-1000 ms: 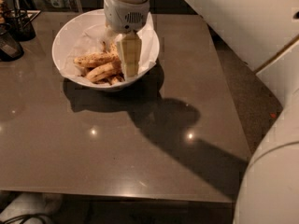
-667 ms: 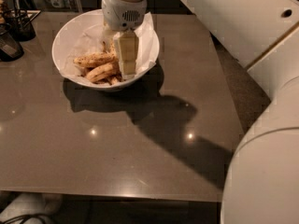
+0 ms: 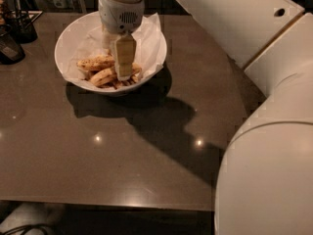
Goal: Pick banana from white bowl
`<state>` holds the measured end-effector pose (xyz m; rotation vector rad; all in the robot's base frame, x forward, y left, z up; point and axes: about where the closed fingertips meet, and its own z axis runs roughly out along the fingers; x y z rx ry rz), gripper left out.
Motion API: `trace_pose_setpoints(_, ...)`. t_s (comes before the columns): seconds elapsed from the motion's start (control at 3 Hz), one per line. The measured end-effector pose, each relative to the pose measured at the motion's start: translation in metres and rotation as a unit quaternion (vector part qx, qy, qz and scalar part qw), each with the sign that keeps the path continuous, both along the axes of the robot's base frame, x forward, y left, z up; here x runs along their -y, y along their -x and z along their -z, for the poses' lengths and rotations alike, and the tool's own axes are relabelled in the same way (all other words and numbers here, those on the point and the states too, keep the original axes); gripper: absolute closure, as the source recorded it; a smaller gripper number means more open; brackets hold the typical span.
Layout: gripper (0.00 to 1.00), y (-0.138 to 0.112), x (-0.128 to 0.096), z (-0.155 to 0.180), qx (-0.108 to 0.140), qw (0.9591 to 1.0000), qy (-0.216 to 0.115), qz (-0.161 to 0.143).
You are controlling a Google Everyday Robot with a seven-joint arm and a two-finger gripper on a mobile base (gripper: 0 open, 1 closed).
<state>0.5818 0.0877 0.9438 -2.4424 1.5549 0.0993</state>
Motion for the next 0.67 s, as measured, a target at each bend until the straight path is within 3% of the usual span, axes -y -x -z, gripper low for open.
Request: trace_pose_setpoints(0.67,0.43,-0.0041,-0.0076,0.005,-0.007,1.0,0.0,-0.001)
